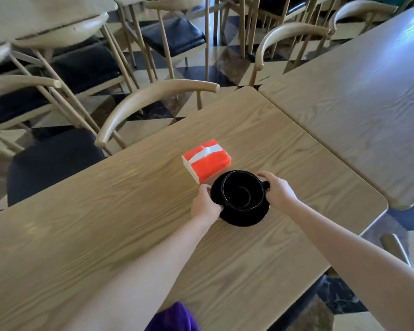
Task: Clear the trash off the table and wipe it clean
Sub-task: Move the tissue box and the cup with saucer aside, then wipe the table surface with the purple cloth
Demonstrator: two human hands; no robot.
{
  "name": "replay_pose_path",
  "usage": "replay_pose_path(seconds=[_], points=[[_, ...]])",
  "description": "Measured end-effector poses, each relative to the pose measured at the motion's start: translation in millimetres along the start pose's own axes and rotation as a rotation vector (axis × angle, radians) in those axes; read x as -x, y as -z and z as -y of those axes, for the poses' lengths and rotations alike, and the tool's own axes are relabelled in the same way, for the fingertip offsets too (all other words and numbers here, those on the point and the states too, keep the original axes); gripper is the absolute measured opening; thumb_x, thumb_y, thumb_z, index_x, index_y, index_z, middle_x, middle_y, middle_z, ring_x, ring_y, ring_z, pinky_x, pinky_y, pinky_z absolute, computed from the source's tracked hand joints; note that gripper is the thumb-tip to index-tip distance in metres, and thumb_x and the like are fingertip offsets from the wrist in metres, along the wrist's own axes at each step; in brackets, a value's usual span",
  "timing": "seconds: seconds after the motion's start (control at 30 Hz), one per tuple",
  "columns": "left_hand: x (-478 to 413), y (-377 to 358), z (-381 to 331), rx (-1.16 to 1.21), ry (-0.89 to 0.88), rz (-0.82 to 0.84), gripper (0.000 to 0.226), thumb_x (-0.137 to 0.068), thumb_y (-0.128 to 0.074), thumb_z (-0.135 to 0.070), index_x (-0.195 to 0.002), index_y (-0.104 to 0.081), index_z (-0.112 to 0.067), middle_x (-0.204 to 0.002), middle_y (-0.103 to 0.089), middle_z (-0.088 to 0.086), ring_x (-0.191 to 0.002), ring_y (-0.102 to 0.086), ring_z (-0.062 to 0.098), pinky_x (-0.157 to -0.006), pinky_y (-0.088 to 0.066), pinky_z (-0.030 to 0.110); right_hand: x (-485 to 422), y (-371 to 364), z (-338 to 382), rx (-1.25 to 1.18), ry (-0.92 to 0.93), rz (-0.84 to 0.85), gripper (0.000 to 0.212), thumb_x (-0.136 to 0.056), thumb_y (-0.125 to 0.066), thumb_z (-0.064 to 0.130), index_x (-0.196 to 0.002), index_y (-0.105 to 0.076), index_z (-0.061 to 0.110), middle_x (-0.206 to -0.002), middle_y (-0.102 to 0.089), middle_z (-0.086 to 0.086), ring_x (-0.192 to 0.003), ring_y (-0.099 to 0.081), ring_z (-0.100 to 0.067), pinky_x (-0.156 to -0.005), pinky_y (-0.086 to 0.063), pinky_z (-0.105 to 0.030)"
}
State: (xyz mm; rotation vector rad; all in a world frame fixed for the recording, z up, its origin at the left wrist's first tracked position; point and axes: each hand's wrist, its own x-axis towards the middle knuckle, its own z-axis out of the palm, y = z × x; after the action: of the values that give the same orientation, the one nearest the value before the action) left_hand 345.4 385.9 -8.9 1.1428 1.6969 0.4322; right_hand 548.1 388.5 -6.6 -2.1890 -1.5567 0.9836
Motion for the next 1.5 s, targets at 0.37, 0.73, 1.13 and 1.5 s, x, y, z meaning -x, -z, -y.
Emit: replay_pose_path(seconds=[0.37,0.73,1.13,1.5], points=[[-1.9,-3.9,9.0,0.049,0.028,0.033,0.052,-0.078,-0.066,0.004,-0.118,-0.044,-0.023,-0.104,-0.054,0.007,-0.085,-0.067,0.026,-0.066,-0.061,0.039,-1.7,3.4,-2.2,-0.015,-0.001,0.043,0.062,-0.076,-0.039,-0.008,-0.127,-0.052,0.025,-0.112,-0.064,-0.007,-0.090,-0.063,-0.028,-0.080,-0.056,-0.039],[16.9,6.9,23.5,0.334,0.130,0.144,0.051,-0.078,-0.063,0.013,-0.123,-0.048,-0.009,-0.094,-0.059,0.007,-0.070,-0.066,0.021,-0.071,-0.060,0.036,11.9,-1.1,-2.4,-0.014,-0.032,0.062,0.067,-0.080,-0.050,-0.004,-0.141,-0.035,0.020,-0.136,-0.050,-0.008,-0.119,-0.050,-0.026,-0.084,-0.043,-0.028],[71.7,65.5,77.8,-0.077,-0.095,0.289,0.029,-0.084,-0.060,0.001,-0.112,-0.060,-0.006,-0.085,-0.060,0.005,-0.073,-0.057,0.016,-0.065,-0.051,0.027,74.5,-36.2,-13.7,-0.193,-0.257,-0.047,0.054,-0.077,-0.066,0.013,-0.127,-0.044,0.008,-0.118,-0.061,-0.009,-0.095,-0.060,-0.025,-0.067,-0.046,-0.029],[171.2,122.5,205.6,-0.651,-0.277,0.127,0.041,-0.084,-0.060,-0.024,-0.123,-0.055,-0.013,-0.120,-0.058,0.007,-0.113,-0.055,0.024,-0.093,-0.043,0.031,219.6,-152.4,64.4,0.033,0.140,0.257,0.026,-0.087,-0.059,0.027,-0.110,-0.060,0.014,-0.111,-0.062,-0.003,-0.093,-0.055,-0.013,-0.078,-0.041,-0.022]])
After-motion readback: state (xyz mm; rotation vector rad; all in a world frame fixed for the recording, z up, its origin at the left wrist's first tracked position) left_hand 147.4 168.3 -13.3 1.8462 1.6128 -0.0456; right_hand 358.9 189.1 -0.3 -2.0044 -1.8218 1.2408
